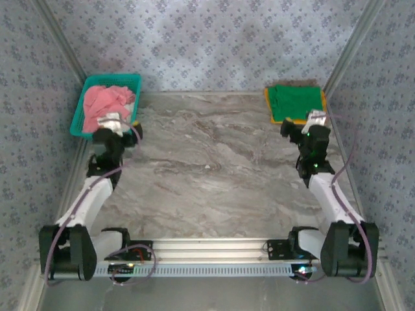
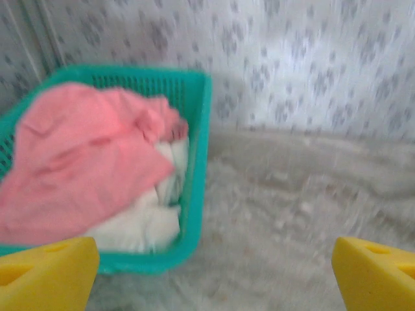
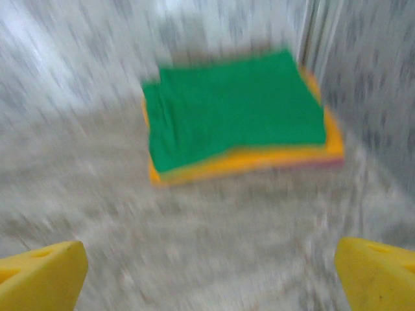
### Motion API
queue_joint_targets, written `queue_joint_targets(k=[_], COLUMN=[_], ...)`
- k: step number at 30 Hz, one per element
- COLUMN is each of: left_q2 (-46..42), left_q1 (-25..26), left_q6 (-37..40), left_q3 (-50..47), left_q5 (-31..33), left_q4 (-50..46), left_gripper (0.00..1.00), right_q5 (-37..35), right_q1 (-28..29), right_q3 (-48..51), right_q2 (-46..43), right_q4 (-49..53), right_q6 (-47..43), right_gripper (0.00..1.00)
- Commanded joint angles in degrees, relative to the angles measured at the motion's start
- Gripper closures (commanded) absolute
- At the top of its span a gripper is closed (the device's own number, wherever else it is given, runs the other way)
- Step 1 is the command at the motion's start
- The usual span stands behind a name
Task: Fold and stack the t-shirts
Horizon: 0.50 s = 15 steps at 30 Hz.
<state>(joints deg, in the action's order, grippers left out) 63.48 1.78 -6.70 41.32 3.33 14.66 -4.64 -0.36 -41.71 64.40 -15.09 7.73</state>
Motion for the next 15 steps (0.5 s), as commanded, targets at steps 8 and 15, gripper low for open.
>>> queue_joint_targets(k=[8,15], left_q2=[28.72,45.79], left_q1=[-7.3,-10.12], left_q6=[-2.78,-1.11], left_q3=[43.36,62.13], left_q5=[-0.3,-3.06], left_q4=[-40.34,-47.08], left_gripper=[0.1,0.09], right_q5=[3.82,6.3], right_q1=[13.12,14.39], right_q3=[-25.35,-27.11], right_q2=[20.82,21.97], right_q4=[23.4,24.98], right_q6=[0.79,2.97], right_gripper=[0.0,0.02])
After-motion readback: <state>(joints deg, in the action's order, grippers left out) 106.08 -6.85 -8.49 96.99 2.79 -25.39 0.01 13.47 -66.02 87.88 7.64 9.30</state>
